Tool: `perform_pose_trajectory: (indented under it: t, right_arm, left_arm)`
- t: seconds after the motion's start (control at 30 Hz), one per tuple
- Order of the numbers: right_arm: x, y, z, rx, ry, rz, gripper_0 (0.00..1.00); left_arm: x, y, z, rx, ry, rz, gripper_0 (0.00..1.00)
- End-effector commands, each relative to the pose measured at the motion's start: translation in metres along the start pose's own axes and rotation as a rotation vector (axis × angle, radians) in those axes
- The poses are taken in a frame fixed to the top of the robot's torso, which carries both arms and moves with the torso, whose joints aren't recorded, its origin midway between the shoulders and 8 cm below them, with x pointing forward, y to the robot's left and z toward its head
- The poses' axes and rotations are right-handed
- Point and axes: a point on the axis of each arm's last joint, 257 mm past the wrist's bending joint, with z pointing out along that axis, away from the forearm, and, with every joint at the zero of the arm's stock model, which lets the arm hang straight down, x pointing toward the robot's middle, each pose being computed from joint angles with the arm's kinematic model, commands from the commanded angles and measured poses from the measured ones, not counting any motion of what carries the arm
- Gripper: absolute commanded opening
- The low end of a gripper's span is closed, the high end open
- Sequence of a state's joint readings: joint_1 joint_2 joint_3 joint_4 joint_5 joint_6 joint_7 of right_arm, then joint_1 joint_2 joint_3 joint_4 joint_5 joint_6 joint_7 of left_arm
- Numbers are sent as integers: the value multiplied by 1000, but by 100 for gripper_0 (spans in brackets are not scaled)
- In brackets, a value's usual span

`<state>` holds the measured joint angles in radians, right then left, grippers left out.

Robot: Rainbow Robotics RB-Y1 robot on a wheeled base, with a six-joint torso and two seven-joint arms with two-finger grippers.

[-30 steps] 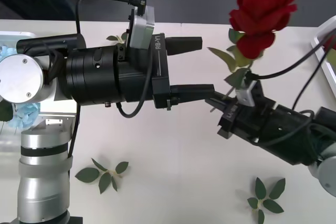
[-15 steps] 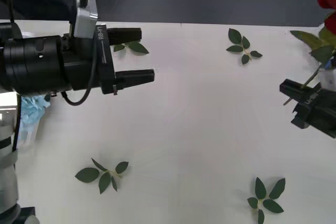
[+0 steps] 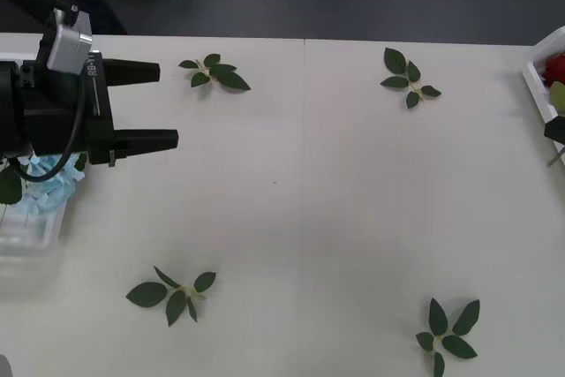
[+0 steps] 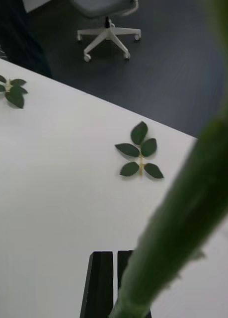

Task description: Put the red flowers into the right box and the blue flowers into the left box

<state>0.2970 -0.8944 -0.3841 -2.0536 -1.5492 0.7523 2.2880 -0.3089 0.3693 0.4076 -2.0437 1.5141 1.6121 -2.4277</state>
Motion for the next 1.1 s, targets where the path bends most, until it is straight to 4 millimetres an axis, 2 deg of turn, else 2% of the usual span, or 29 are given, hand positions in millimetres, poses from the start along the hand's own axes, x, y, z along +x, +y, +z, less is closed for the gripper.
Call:
perform_pose_trajectory:
  t: [0.03,0.07,0.23,0.33,0.5,0.8,0.93,1.0,1.1]
  right_arm:
    - [-4,-35,-1,55,29,39,0]
    - [-4,-47,-2,79,47,53,0]
    - [2,-86,-10,156,127,87,0]
    - [9,-112,-23,218,197,123,0]
    - [35,-148,-50,344,358,143,0]
    - [65,-193,-100,555,589,170,0]
    - [70,-223,-126,698,694,85,0]
    - [75,-234,-131,758,737,52,0]
    - [84,-245,-128,792,740,99,0]
  left_arm:
    - [17,3,-18,-39,78,2,100]
    - [22,5,-23,-51,94,6,100]
    - [35,12,-35,-73,155,32,100]
    - [44,20,-46,-97,203,89,100]
    - [59,30,-61,-136,262,157,100]
    - [76,41,-81,-194,308,162,100]
    - [79,46,-86,-215,328,171,100]
    - [82,48,-88,-223,336,166,100]
    - [84,51,-91,-239,346,167,100]
